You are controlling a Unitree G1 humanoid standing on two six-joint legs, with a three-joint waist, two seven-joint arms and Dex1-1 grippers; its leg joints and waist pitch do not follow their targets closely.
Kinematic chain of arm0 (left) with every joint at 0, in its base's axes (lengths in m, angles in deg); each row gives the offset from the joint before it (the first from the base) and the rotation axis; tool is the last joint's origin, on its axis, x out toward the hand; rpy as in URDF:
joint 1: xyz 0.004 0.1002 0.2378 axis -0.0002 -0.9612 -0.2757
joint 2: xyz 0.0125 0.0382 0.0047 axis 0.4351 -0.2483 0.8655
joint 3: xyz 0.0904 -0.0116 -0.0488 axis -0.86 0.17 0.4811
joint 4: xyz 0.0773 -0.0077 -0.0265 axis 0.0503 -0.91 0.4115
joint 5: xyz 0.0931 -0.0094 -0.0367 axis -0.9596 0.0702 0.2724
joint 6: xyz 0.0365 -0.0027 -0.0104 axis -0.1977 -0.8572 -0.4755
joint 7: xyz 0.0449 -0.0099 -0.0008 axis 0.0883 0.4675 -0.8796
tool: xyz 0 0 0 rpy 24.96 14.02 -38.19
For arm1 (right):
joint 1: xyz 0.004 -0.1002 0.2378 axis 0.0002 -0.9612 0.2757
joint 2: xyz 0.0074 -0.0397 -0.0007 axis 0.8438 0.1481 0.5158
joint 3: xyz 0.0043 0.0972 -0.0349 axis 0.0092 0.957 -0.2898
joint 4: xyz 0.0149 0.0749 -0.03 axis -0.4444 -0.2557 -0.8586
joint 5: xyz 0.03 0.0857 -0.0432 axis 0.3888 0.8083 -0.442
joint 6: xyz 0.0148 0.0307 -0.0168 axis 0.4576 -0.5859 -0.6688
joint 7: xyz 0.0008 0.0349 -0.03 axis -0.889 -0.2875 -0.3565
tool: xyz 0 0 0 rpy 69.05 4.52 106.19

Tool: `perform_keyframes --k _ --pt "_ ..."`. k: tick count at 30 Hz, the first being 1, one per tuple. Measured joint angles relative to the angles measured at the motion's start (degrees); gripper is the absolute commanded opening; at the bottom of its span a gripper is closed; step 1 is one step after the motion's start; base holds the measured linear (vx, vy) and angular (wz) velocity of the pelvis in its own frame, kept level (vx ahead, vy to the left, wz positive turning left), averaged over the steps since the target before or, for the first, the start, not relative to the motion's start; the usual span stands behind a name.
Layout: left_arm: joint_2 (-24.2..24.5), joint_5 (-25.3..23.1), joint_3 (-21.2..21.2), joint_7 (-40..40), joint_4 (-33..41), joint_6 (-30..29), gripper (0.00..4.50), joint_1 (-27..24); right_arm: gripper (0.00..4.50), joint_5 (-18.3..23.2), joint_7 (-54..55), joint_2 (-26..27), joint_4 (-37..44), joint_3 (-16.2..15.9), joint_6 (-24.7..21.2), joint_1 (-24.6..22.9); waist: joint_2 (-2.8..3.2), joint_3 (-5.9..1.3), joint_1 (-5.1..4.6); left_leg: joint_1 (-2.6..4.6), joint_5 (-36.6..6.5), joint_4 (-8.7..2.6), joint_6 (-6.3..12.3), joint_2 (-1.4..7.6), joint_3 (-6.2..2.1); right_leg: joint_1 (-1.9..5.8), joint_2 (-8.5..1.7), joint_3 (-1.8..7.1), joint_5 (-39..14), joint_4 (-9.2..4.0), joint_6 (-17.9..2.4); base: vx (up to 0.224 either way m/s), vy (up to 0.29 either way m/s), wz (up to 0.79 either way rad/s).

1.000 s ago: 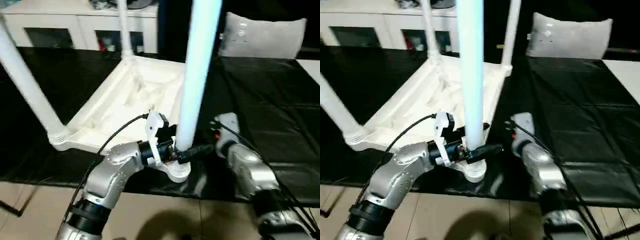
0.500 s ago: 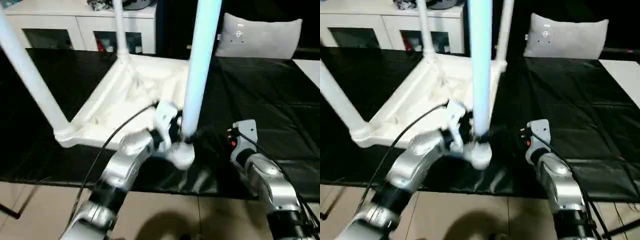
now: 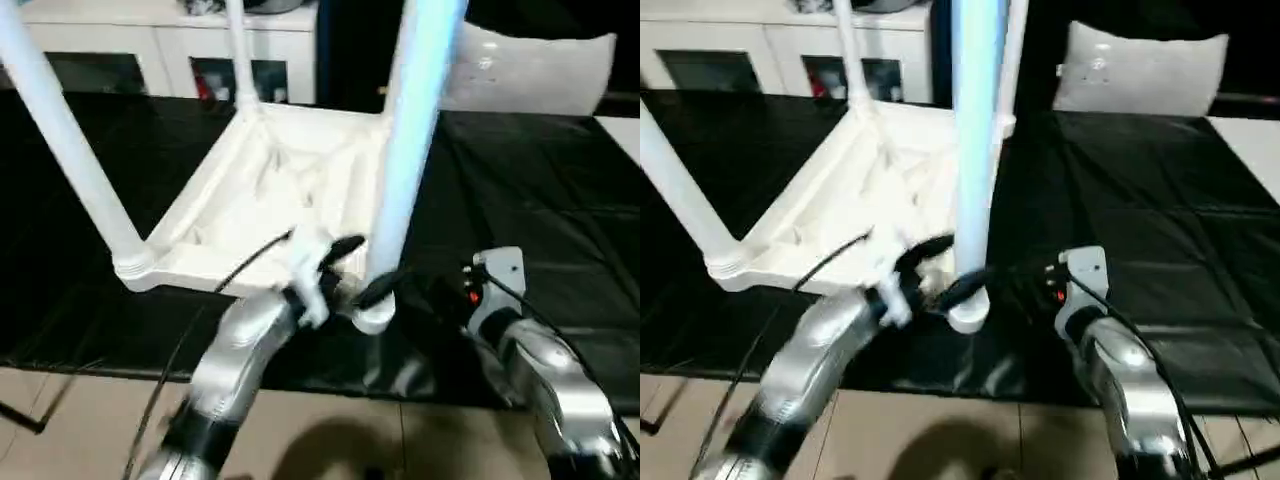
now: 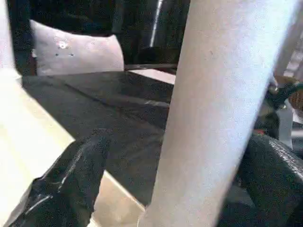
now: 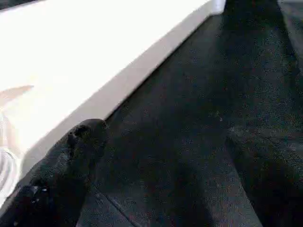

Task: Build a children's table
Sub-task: Rotate table base

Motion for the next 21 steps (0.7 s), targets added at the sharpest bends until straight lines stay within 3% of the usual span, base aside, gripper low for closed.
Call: perform_keyframes --k 5,10,17,21 --pt "5.6 0.34 3.54 -0.58 7.0 -3.67 4.46 -6.29 4.5 0.26 0.03 0.1 5.09 -0.92 0.03 -2.79 -0.08 0.04 -0.32 0.09 -0.15 -0.09 -0.3 0.08 0.15 -0.07 0.11 0.02 -0.07 0.11 -0.09 0.0 0.0 0.0" --pt "8.63 -0.29 7.42 -2.7 6.9 -4.49 4.46 -6.39 4.5 0.27 0.7 0.04 6.55 -1.66 -3.2 -3.17 -0.43 0.13 -0.14 0.09 -0.11 0.1 -0.39 0.01 0.22 0.12 0.01 0.13 -0.06 -0.09 -0.01 0.0 0.0 0.0" --pt "6.89 -2.75 9.52 -12.09 6.65 -7.96 4.46 -5.25 4.5 -0.46 4.31 2.2 10.89 -2.02 -4.4 -5.59 -0.29 0.09 -0.44 0.08 -0.11 0.23 -0.39 0.0 0.01 0.21 0.0 0.22 -0.01 -0.15 0.07 0.0 0.0 0.0" --pt "2.33 -3.97 12.95 -20.97 6.98 -8.14 4.46 -6.22 4.5 -0.48 7.54 4.95 13.59 -2.1 -6.48 -7.41 -0.33 0.03 -0.67 0.06 -0.12 0.09 -0.39 0.05 0.05 0.18 0.07 0.09 0.0 -0.12 0.09 0.0 0.0 0.0"
